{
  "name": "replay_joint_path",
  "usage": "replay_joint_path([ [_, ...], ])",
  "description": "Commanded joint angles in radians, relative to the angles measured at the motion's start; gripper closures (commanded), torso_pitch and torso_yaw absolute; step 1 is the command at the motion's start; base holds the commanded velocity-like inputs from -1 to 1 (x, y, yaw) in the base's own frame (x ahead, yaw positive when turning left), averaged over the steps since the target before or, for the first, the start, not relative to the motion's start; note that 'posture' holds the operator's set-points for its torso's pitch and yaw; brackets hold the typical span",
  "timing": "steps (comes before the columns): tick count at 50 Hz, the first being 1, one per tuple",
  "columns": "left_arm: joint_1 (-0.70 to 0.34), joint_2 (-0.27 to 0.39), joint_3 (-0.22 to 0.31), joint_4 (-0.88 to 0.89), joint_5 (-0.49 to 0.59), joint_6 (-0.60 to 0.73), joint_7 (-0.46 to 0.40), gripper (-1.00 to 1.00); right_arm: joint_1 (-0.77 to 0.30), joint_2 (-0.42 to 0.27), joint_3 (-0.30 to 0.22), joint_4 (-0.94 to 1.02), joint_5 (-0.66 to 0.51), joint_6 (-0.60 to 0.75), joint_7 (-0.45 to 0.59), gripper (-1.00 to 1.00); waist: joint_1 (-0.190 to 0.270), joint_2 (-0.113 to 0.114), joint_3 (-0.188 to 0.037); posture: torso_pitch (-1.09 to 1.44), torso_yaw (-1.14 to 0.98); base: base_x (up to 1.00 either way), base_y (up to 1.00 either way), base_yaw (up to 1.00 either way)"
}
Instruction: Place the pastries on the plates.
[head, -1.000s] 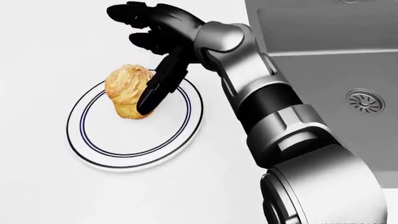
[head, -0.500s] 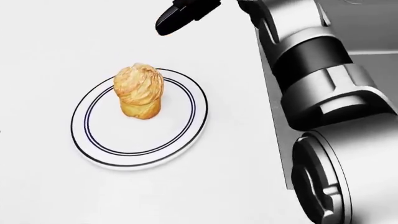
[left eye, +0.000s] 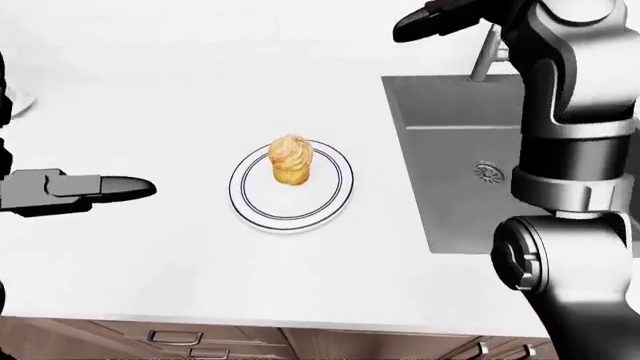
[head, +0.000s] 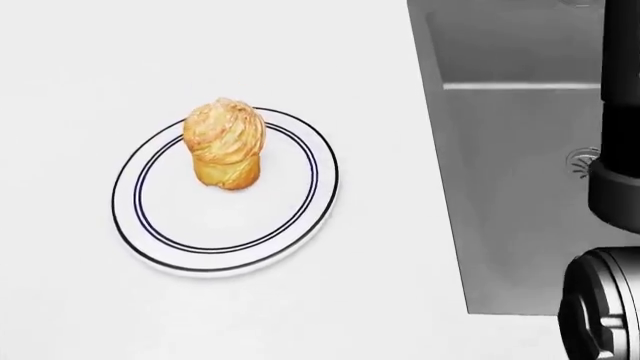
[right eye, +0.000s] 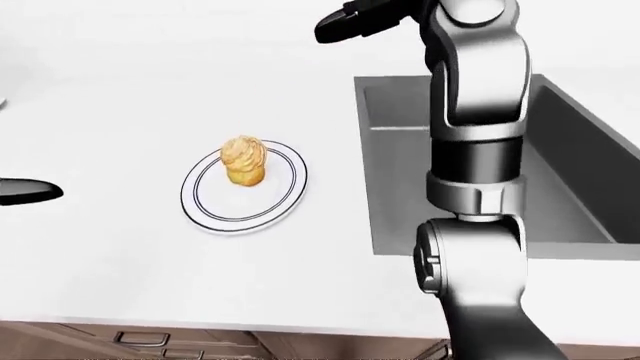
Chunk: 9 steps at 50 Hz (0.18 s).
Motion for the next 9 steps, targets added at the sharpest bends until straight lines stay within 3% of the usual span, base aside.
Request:
replay_joint_path([
  [1,-0.016,0.035,0.040,-0.030,-0.021,0.013,-0.005,-1.00,-0.034,-0.024,-0.010,-0.068,-0.006,0.019,0.009,-1.00,0.000,0.002,-0.026,0.00,0.00,0.00,0.00,0.00],
  [9,0.006,0.105,0.161,-0.079,-0.086,0.094,-0.038,-1.00,-0.004,-0.057,-0.024,-0.198,-0.023,0.115,0.036,-1.00,-0.001,0.007,-0.016,0.00,0.00,0.00,0.00,0.00],
])
